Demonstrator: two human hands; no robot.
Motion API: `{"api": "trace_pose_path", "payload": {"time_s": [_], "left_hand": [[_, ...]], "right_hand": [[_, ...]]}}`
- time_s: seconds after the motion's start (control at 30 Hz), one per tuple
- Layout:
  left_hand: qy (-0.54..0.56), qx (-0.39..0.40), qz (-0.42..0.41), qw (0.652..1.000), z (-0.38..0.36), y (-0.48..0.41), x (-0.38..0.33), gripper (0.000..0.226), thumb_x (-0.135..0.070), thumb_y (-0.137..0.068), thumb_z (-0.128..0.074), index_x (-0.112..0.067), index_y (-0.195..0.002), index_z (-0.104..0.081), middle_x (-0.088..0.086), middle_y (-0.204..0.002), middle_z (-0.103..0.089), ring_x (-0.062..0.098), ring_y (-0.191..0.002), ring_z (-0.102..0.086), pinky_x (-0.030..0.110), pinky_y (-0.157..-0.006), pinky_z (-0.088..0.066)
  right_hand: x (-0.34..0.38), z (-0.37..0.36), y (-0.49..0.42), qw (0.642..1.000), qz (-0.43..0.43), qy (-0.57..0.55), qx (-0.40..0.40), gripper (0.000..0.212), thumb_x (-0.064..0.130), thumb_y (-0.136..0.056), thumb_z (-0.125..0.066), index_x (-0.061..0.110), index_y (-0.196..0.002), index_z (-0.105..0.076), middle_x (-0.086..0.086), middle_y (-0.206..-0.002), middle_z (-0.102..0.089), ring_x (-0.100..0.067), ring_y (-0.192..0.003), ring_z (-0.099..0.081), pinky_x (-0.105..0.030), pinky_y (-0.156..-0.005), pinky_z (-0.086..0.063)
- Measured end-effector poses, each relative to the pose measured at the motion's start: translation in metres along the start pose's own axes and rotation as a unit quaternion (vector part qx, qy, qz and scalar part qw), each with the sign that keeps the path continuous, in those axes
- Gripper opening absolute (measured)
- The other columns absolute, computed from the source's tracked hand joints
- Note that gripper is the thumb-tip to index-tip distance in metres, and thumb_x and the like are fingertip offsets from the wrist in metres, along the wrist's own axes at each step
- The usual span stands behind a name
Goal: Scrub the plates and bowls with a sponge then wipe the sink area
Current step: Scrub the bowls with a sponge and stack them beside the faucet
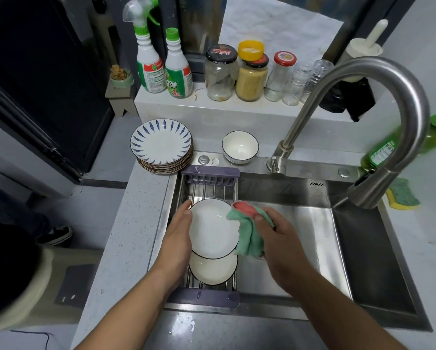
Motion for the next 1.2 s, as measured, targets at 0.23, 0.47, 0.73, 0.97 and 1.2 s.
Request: {"api": "trace_pose_path", "payload": {"time_s": [0.23, 0.47, 0.73, 0.97, 1.2], "left_hand": [[0.04, 0.137, 0.034, 0.989, -0.019, -0.002, -0.027, 0.037, -0.031, -0.102, -0.056, -0.029, -0.139, -0.061, -0.002, -0.132, -0.07, 0.018, -0.119, -0.068, 0.039, -0.097, -0.054], [0.045, 0.181, 0.073, 0.98, -0.056, 0.01, -0.038, 0.054, -0.026, -0.075, -0.078, -0.027, -0.128, -0.068, 0.001, -0.108, -0.076, 0.027, -0.098, -0.069, 0.059, -0.084, -0.061], [-0.153, 0.146, -0.098, 0.973, -0.11, 0.044, -0.062, 0.072, -0.034, -0.064, -0.09, -0.03, -0.131, -0.065, 0.008, -0.108, -0.073, 0.02, -0.084, -0.068, 0.066, -0.086, -0.055], [-0.365, 0.117, -0.229, 0.895, -0.15, 0.084, -0.079, 0.076, -0.051, -0.068, -0.088, -0.039, -0.137, -0.059, -0.013, -0.125, -0.068, -0.001, -0.112, -0.064, 0.022, -0.103, -0.049], [-0.285, 0.099, -0.231, 0.925, -0.172, 0.115, -0.086, 0.063, -0.028, -0.077, -0.091, -0.039, -0.13, -0.059, -0.012, -0.107, -0.069, -0.007, -0.087, -0.066, 0.017, -0.084, -0.051]], "right_hand": [[0.034, 0.031, -0.002, 0.999, 0.046, -0.009, -0.02, 0.034, 0.056, -0.069, -0.076, 0.029, -0.089, -0.076, -0.004, -0.085, -0.073, -0.019, -0.078, -0.064, -0.046, -0.076, -0.054], [0.056, 0.083, 0.012, 0.995, 0.081, 0.049, -0.028, 0.033, 0.052, -0.068, -0.074, 0.024, -0.086, -0.074, 0.003, -0.079, -0.074, -0.01, -0.072, -0.066, -0.031, -0.065, -0.054], [0.066, 0.154, 0.04, 0.972, 0.162, 0.171, -0.028, 0.025, 0.009, -0.104, -0.047, 0.022, -0.097, -0.067, 0.017, -0.073, -0.07, 0.001, -0.062, -0.065, -0.014, -0.053, -0.05], [0.076, 0.2, 0.056, 0.958, 0.208, 0.199, -0.011, 0.023, 0.016, -0.103, -0.049, 0.029, -0.103, -0.067, 0.009, -0.087, -0.071, -0.006, -0.075, -0.066, -0.016, -0.06, -0.049], [0.081, 0.212, 0.064, 0.973, 0.202, 0.104, 0.033, 0.027, 0.014, -0.102, -0.053, 0.033, -0.095, -0.07, 0.006, -0.087, -0.074, -0.019, -0.083, -0.069, -0.033, -0.074, -0.053]]}}
Point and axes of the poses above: each hand's wrist, its own y-axis away from the middle knuckle, its own z-axis out of the back of the hand, x = y × z, the point moved 1 cm from there along -y, towards the middle knuckle
